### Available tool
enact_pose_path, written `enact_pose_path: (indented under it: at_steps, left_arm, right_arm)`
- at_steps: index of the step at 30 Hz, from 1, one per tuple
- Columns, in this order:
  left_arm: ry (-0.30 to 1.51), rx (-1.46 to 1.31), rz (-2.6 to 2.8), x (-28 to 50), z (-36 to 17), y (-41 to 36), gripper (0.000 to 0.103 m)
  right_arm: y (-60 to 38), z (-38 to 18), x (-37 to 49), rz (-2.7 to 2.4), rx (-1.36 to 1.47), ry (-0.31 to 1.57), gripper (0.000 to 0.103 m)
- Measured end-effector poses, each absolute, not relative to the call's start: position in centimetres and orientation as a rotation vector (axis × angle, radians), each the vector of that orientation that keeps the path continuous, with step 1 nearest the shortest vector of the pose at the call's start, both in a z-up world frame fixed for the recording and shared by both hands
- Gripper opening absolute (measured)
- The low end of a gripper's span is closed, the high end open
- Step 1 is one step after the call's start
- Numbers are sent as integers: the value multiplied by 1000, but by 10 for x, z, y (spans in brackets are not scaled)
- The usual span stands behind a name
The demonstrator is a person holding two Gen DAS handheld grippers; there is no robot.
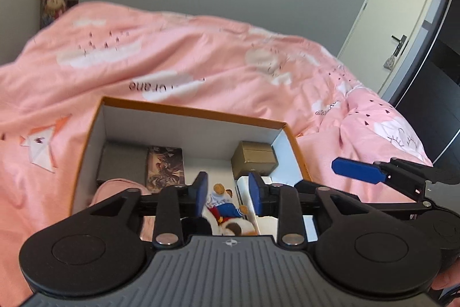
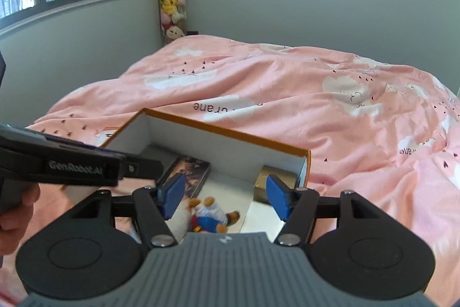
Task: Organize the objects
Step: 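Lower the gold box into the shoebox corner with the right tool and release, then withdraw both tools from the box and move toward the tape measure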
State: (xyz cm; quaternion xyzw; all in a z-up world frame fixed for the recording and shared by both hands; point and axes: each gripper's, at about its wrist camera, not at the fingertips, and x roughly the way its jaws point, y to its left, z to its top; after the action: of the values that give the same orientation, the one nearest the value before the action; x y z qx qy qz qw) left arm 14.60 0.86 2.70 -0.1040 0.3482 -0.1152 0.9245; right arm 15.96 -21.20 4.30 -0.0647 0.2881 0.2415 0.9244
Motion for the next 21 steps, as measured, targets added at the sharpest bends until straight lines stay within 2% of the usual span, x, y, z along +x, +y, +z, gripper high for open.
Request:
enact_pose_path:
  at_steps: [2, 9, 12, 17, 21]
  left_arm:
    - [683, -178, -241, 128, 30, 6, 44]
    - [650, -56, -282, 80, 25, -5, 46]
    - [703, -14, -311, 68, 14, -7, 51]
    - [841, -21, -339, 65, -14, -5, 51]
    - [934, -47, -331, 71, -38, -6, 51]
  right_arm:
    - [-216, 43, 144, 508, -114, 589, 65]
    - [-229, 32, 101, 553, -54, 633, 65]
    - [-231, 23, 88, 594, -77, 680, 65]
    - [-225, -6, 78, 599, -125, 816, 64]
    - [-219, -31, 90, 563, -146, 913, 48]
